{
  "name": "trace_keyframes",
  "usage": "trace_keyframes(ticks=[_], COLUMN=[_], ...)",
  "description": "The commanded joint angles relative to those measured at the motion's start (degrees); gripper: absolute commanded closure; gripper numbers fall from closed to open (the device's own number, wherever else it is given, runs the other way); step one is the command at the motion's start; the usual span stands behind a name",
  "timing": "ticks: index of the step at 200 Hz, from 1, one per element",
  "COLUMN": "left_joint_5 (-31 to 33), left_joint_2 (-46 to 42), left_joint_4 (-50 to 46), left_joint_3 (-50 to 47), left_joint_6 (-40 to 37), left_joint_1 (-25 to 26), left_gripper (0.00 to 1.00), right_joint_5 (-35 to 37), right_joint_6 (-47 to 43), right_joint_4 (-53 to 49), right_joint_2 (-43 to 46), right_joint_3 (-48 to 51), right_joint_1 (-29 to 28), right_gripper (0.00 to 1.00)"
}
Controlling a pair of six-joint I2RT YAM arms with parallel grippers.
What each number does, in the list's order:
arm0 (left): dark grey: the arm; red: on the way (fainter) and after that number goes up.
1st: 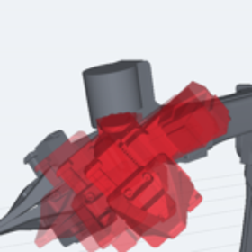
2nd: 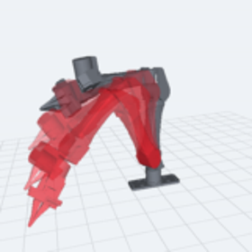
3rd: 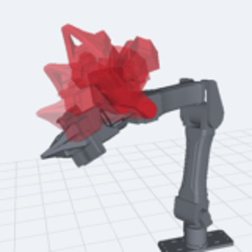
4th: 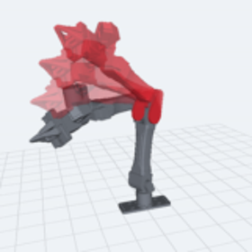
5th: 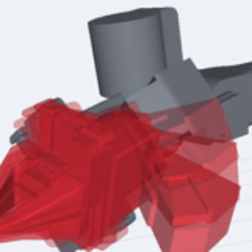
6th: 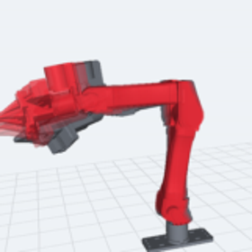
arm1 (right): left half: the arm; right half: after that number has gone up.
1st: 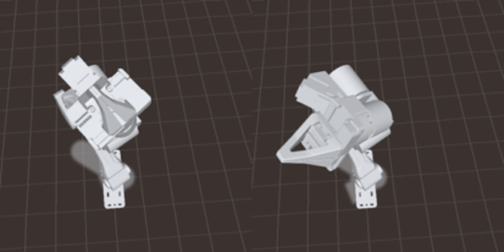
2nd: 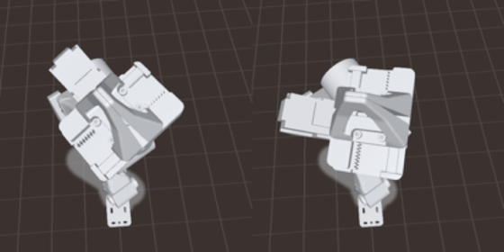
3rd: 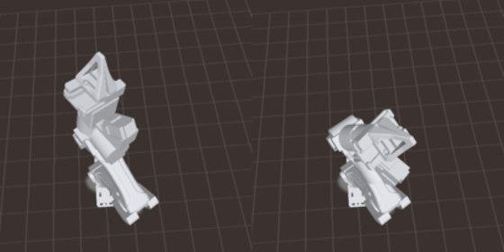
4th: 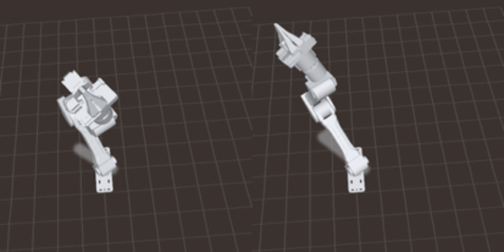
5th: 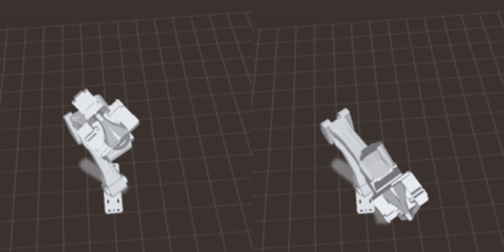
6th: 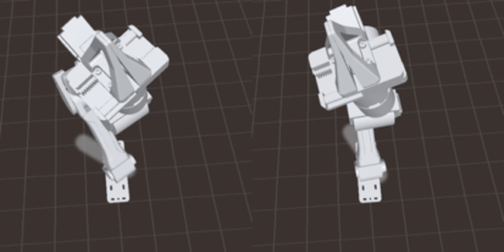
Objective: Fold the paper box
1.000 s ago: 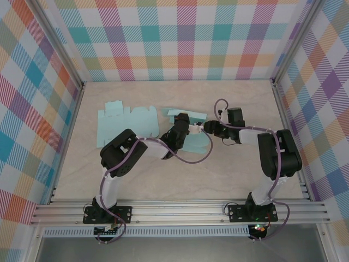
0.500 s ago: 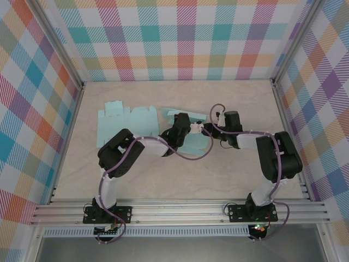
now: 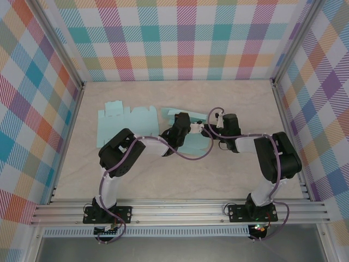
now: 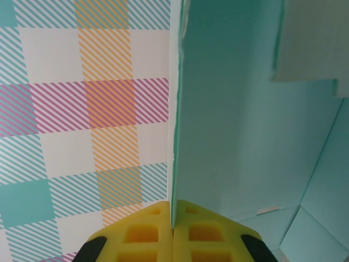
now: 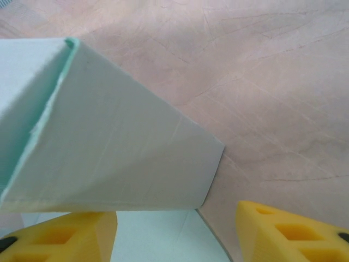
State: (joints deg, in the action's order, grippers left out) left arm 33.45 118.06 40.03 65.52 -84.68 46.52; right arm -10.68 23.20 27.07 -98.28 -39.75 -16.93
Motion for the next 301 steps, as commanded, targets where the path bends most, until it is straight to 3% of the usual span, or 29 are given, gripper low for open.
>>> trace_keyframes(ticks=[1,92,130,160,183,301], left_joint_5=[-3.76,-4.44,-4.97,-5.5,-6.53,-7.99], left_joint_2=[2.83,3.66,3.32,2.79,1.44,-0.98], left_joint_4=[-2.68,-1.61,-1.67,-1.42,-1.44,-1.05], left_joint_3=[-1.44,-2.6,-3.11,-3.69,-4.97,-7.08], left_joint_6=[-0.8,-2.77,-3.06,-3.33,-3.15,-3.73], left_joint_1=[-0.2,-0.19,-0.17,-0.16,-0.09,3.46], left_gripper=[1.0,1.0,1.0,1.0,1.0,1.0], right_joint_5=[4.0,16.12,17.31,19.76,22.14,23.41], right_joint_6=[-0.23,-3.95,-4.16,-3.26,-2.55,-4.22], right_joint_4=[5.98,13.62,15.9,14.67,14.87,17.16], right_joint_2=[0.59,-0.99,-1.93,-1.82,-1.45,0.03], right_joint_3=[0.66,2.81,3.31,3.21,4.14,7.18], right_joint_1=[-0.29,-5.11,-5.48,-5.48,-5.49,-5.49], right_gripper=[0.45,0.51,0.52,0.63,0.66,0.64])
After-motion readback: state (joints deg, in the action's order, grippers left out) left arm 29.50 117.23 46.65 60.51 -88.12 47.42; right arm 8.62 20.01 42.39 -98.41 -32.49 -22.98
